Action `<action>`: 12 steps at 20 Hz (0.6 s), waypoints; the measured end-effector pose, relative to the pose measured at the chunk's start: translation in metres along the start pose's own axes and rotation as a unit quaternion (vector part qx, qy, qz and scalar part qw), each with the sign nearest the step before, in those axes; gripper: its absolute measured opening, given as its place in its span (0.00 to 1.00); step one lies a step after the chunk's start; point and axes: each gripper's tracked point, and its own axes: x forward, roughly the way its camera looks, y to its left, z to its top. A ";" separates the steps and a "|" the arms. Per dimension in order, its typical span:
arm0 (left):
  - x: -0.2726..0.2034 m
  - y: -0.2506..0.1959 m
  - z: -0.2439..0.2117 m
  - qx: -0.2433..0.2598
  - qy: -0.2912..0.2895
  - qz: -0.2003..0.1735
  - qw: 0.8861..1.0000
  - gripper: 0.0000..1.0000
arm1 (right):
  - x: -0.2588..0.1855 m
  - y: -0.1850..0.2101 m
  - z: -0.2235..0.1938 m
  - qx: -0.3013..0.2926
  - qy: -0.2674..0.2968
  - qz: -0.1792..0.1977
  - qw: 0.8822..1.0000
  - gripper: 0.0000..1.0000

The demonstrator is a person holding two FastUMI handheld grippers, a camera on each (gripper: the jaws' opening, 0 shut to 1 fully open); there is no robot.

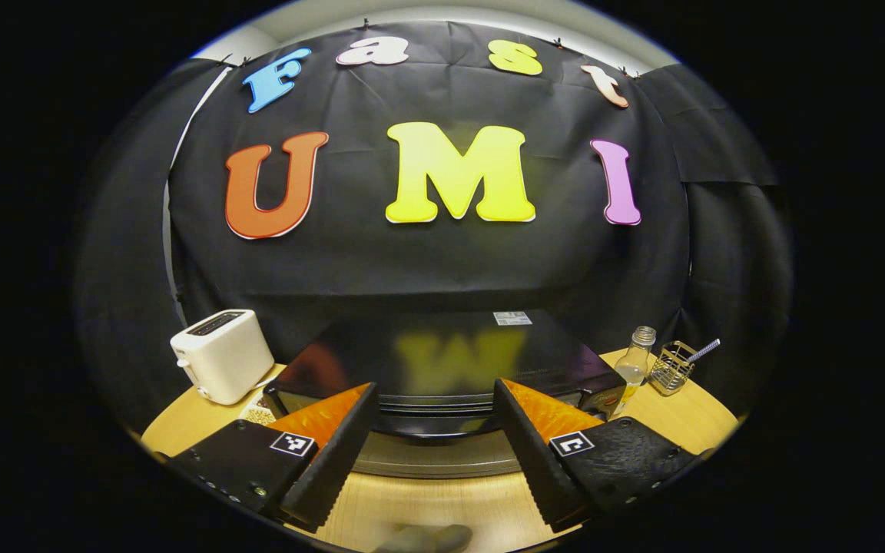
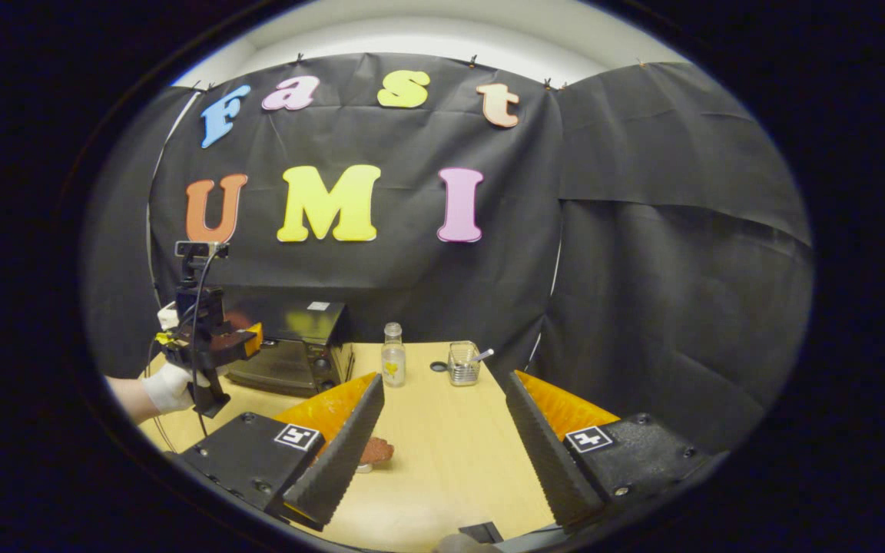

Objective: Open the electric oven with the left hand, put the food in, and close the electric oven.

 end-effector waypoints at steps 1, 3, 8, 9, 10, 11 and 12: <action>0.003 0.000 -0.003 -0.001 0.005 -0.001 1.000 0.95 | 0.000 0.000 0.000 0.000 0.001 -0.001 1.000 1.00; 0.007 0.001 -0.013 0.000 0.019 0.004 1.000 0.95 | -0.002 0.000 0.001 0.002 0.000 -0.001 1.000 1.00; 0.010 0.005 -0.011 0.005 0.013 0.010 1.000 0.96 | -0.002 0.000 0.000 0.005 0.001 0.004 1.000 1.00; 0.011 0.004 -0.011 0.006 0.013 0.011 1.000 0.96 | -0.002 0.000 -0.001 0.008 0.001 0.006 1.000 1.00; 0.011 0.005 -0.011 0.006 0.012 0.010 1.000 0.96 | -0.003 0.001 -0.001 0.012 0.002 0.009 1.000 1.00; 0.013 0.004 -0.011 0.002 0.010 0.007 1.000 0.96 | -0.002 0.002 -0.002 0.015 0.003 0.011 1.000 1.00; 0.013 0.003 -0.011 0.003 0.008 0.004 1.000 0.96 | -0.002 0.003 -0.002 0.017 0.004 0.013 1.000 1.00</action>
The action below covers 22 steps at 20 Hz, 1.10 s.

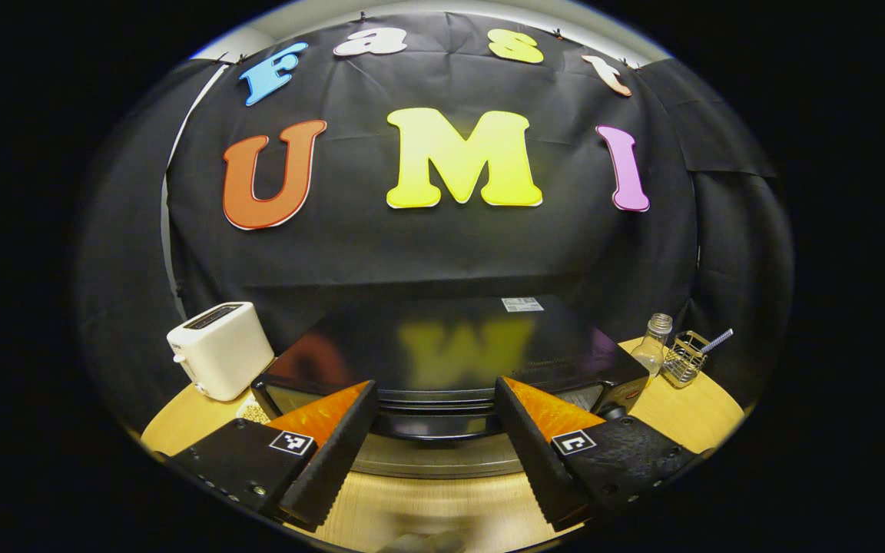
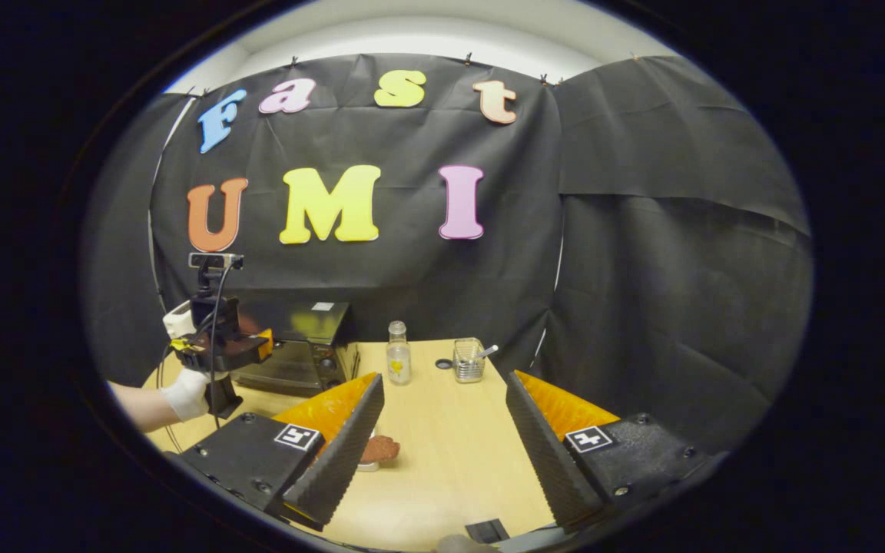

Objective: Open the electric oven with the left hand, put the food in, and close the electric oven.

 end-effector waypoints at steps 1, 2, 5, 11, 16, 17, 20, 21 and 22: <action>0.000 0.000 0.001 0.000 -0.002 0.000 1.000 0.96 | -0.001 0.001 -0.002 0.001 0.001 0.002 1.000 1.00; -0.001 0.001 0.001 0.006 -0.006 -0.001 1.000 0.96 | -0.002 0.002 -0.002 0.002 0.002 0.004 1.000 1.00; -0.001 0.002 0.000 0.017 -0.012 0.003 1.000 0.96 | -0.007 0.002 -0.005 0.000 0.002 0.008 1.000 1.00; -0.015 0.001 -0.005 0.016 -0.012 -0.003 1.000 0.96 | -0.016 -0.004 -0.012 0.010 0.006 0.007 1.000 1.00; -0.038 0.001 -0.017 0.016 -0.005 -0.007 1.000 0.96 | -0.025 -0.007 -0.020 0.011 0.008 0.010 1.000 1.00; -0.044 0.001 -0.021 0.015 -0.001 -0.008 1.000 0.96 | -0.027 -0.006 -0.021 0.011 0.009 0.011 1.000 1.00; -0.059 0.000 -0.032 0.019 0.003 -0.012 1.000 0.96 | -0.031 -0.004 -0.026 0.013 0.012 0.016 1.000 1.00; -0.064 0.000 -0.037 0.020 0.006 -0.013 1.000 0.96 | -0.032 -0.004 -0.029 0.013 0.014 0.018 1.000 1.00; -0.068 -0.001 -0.042 0.019 0.008 -0.015 1.000 0.96 | -0.033 -0.003 -0.031 0.011 0.015 0.019 1.000 1.00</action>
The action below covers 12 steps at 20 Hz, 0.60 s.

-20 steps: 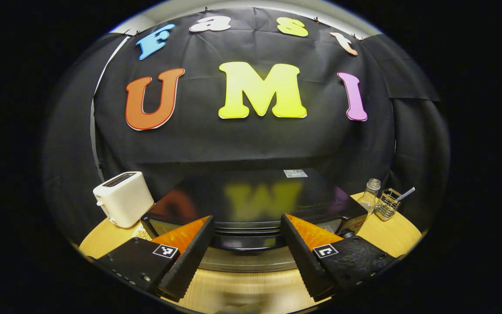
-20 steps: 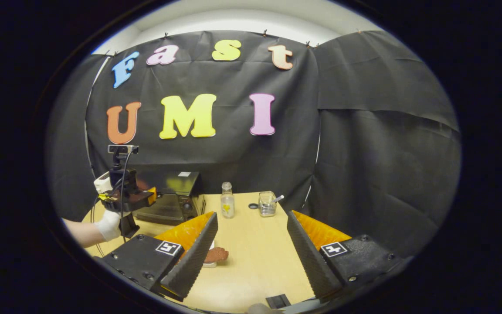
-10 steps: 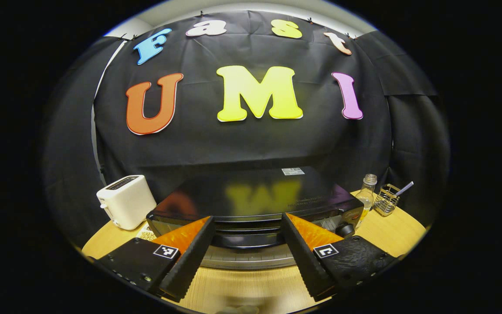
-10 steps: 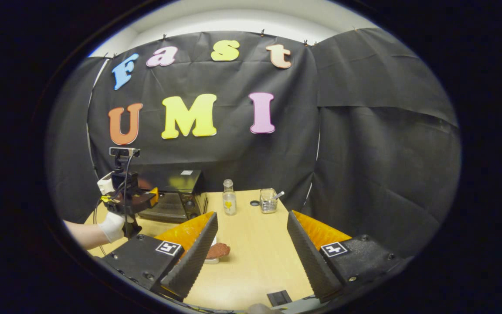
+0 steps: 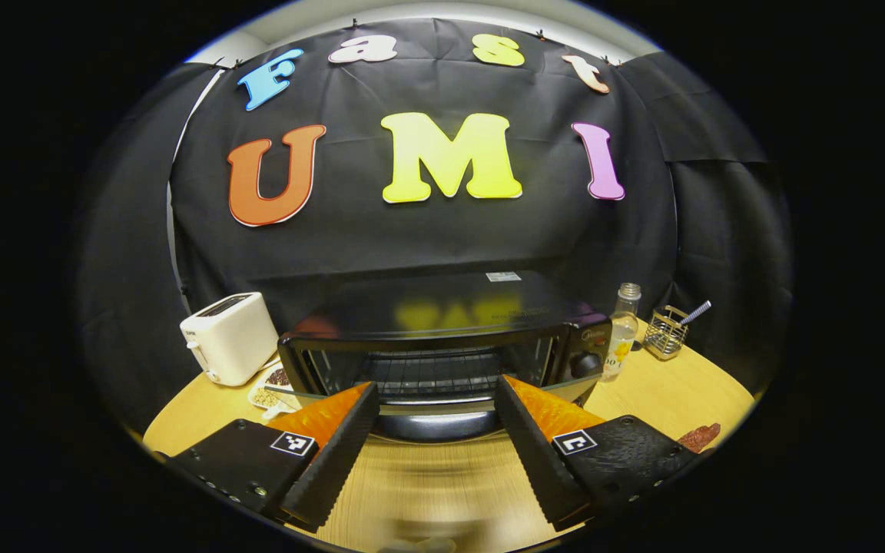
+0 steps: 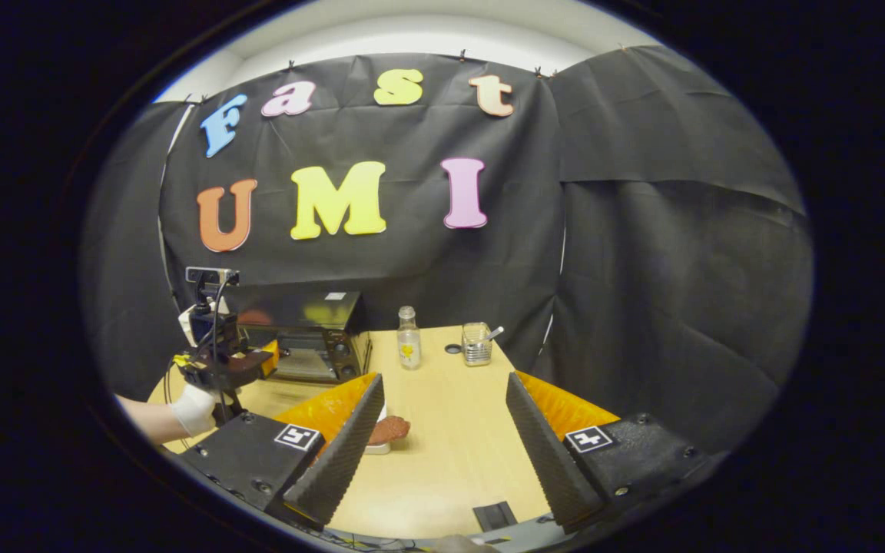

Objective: Open the electric oven with the left hand, put the food in, and close the electric oven.

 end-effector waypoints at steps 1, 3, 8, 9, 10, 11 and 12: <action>-0.005 0.000 -0.005 -0.001 0.004 -0.001 1.000 0.96 | 0.000 0.000 -0.002 -0.001 0.002 0.001 1.000 1.00; -0.015 -0.002 -0.017 -0.001 0.013 -0.004 1.000 0.96 | -0.002 0.003 -0.008 -0.002 0.007 0.004 1.000 1.00; -0.037 -0.005 -0.056 0.009 0.041 -0.008 0.999 0.96 | -0.006 0.009 -0.016 -0.005 0.015 0.009 1.000 1.00; -0.040 -0.006 -0.066 0.009 0.052 -0.009 0.999 0.96 | -0.007 0.010 -0.019 -0.006 0.017 0.010 1.000 1.00; -0.043 -0.007 -0.076 0.010 0.060 -0.010 0.998 0.96 | -0.008 0.012 -0.022 -0.007 0.021 0.011 1.000 1.00; -0.045 -0.008 -0.083 0.011 0.066 -0.010 0.998 0.96 | -0.009 0.012 -0.026 -0.008 0.024 0.011 1.000 1.00; -0.047 -0.008 -0.089 0.014 0.069 -0.011 0.997 0.96 | -0.009 0.012 -0.030 -0.008 0.027 0.011 1.000 1.00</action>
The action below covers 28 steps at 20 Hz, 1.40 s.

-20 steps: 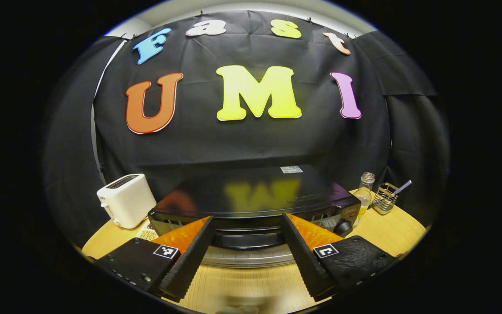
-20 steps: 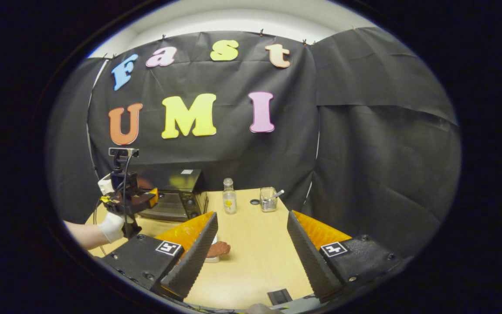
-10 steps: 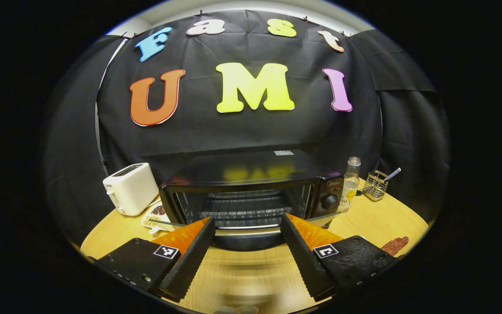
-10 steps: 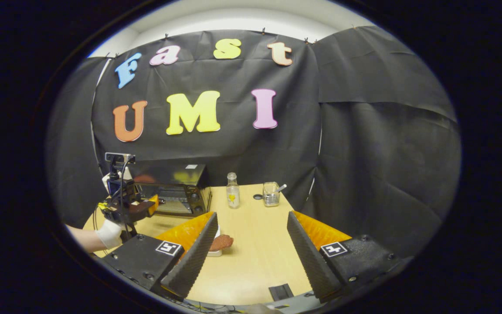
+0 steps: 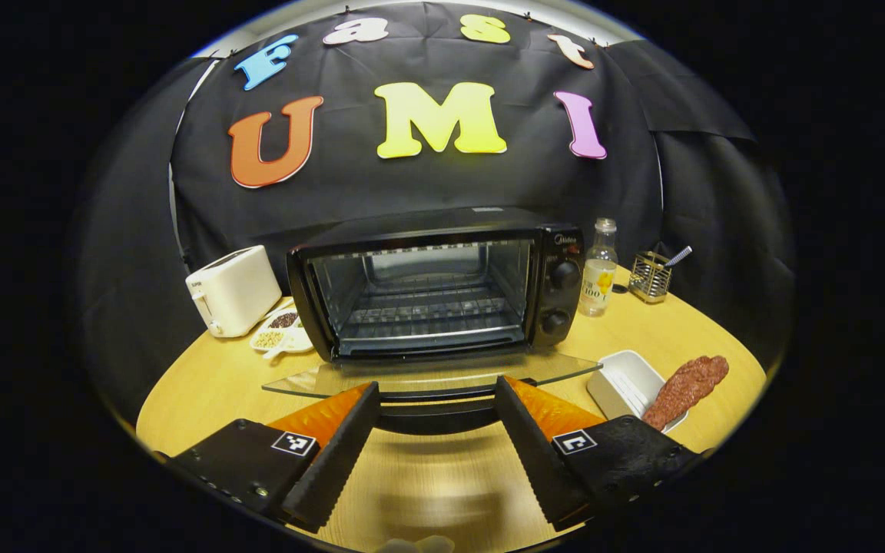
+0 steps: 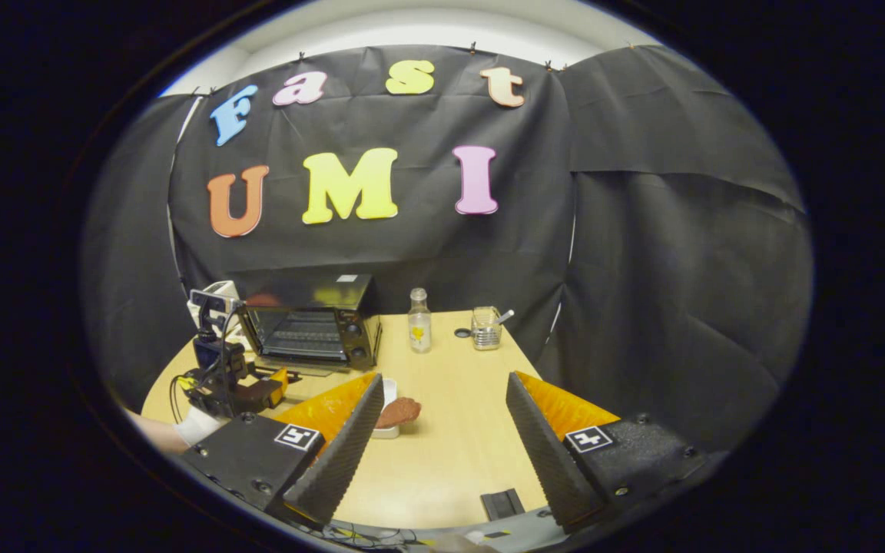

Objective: Open the electric oven with the left hand, put the food in, and close the electric oven.

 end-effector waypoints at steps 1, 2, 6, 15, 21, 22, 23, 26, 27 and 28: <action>-0.001 0.000 -0.005 0.003 0.005 0.000 1.000 0.96 | 0.000 0.001 -0.003 0.000 0.004 -0.001 1.000 1.00; 0.000 0.000 -0.012 0.005 0.010 -0.001 1.000 0.95 | -0.001 0.000 -0.007 -0.001 0.008 -0.001 1.000 1.00; -0.001 -0.003 -0.033 0.003 0.034 -0.002 0.999 0.96 | -0.003 0.001 -0.017 0.002 0.019 -0.004 1.000 1.00; 0.007 -0.008 -0.072 0.012 0.091 -0.007 0.996 0.97 | -0.003 0.003 -0.031 0.008 0.032 -0.008 0.999 1.00; 0.000 0.000 -0.067 0.016 0.083 -0.005 0.996 0.97 | 0.009 0.006 -0.041 0.010 0.042 0.000 0.999 1.00; -0.005 0.005 -0.064 0.014 0.078 -0.003 0.997 0.97 | 0.013 0.005 -0.043 0.010 0.045 0.002 0.999 1.00; -0.011 0.010 -0.061 0.012 0.075 0.000 0.997 0.97 | 0.019 0.005 -0.047 0.009 0.050 0.007 0.999 1.00; -0.036 0.020 -0.047 0.009 0.058 0.002 0.998 0.97 | 0.045 0.005 -0.062 0.008 0.076 0.026 0.997 1.00; -0.045 0.023 -0.041 0.009 0.051 0.000 0.999 0.97 | 0.058 0.006 -0.067 0.009 0.085 0.035 0.996 1.00; -0.055 0.024 -0.034 0.005 0.041 -0.005 0.999 0.97 | 0.070 0.008 -0.072 0.010 0.095 0.045 0.994 1.00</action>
